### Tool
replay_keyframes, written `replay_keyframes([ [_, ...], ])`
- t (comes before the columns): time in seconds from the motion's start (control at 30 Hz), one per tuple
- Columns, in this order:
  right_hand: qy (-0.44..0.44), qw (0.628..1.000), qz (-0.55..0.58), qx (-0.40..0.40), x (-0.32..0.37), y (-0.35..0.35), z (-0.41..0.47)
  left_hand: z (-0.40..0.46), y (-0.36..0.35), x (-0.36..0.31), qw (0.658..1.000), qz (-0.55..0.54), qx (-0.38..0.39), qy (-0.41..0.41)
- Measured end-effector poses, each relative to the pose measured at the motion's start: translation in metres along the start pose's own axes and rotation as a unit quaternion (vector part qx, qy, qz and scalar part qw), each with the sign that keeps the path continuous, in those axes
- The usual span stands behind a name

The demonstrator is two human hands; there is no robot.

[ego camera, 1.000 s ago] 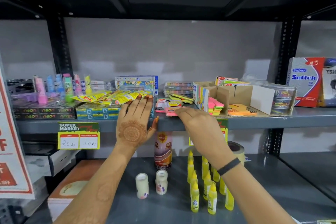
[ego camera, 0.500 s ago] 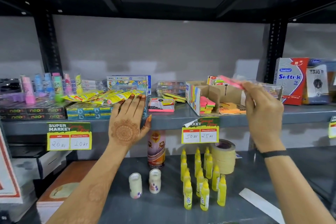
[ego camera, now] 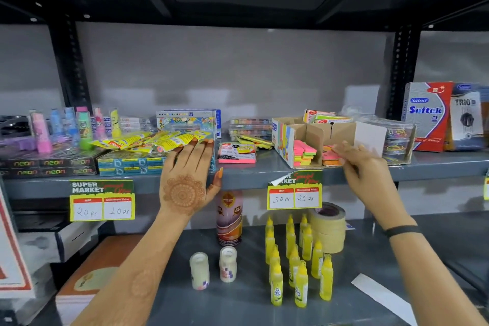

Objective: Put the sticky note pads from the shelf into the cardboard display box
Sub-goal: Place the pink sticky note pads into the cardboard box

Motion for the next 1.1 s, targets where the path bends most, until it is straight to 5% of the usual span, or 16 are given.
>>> replay_keyframes([
  [0.17, 0.058, 0.984, 0.101, -0.132, 0.081, 0.020, 0.000, 0.001, 0.003, -0.001, 1.000, 0.003, -0.020, -0.006],
  [0.3, 0.083, 0.988, 0.120, 0.042, 0.154, -0.045, 0.007, 0.000, 0.003, -0.001, 1.000, 0.002, -0.019, -0.010],
  [0.4, 0.108, 0.979, 0.036, 0.170, 0.167, -0.101, 0.009, 0.000, 0.002, 0.000, 1.000, 0.009, -0.004, -0.011],
  [0.53, 0.102, 0.971, -0.035, 0.212, 0.158, -0.116, 0.007, 0.000, 0.001, 0.001, 1.000, 0.011, 0.005, -0.007],
  [0.77, 0.219, 0.966, -0.081, 0.108, 0.165, -0.072, -0.017, 0.000, 0.000, 0.001, 1.000, 0.010, 0.015, -0.005],
  [1.1, 0.199, 0.972, 0.006, -0.121, 0.159, 0.020, -0.001, -0.001, 0.000, 0.002, 1.000, 0.007, 0.003, 0.001],
])
Point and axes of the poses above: each hand's wrist, its own z-axis towards the middle knuckle, its own y-axis out of the back of the hand, x = y × z, the point moved 9 cm from there along z, towards the middle knuckle, and after that the axes turned 8 degrees about -x, right-handed, at the moved point
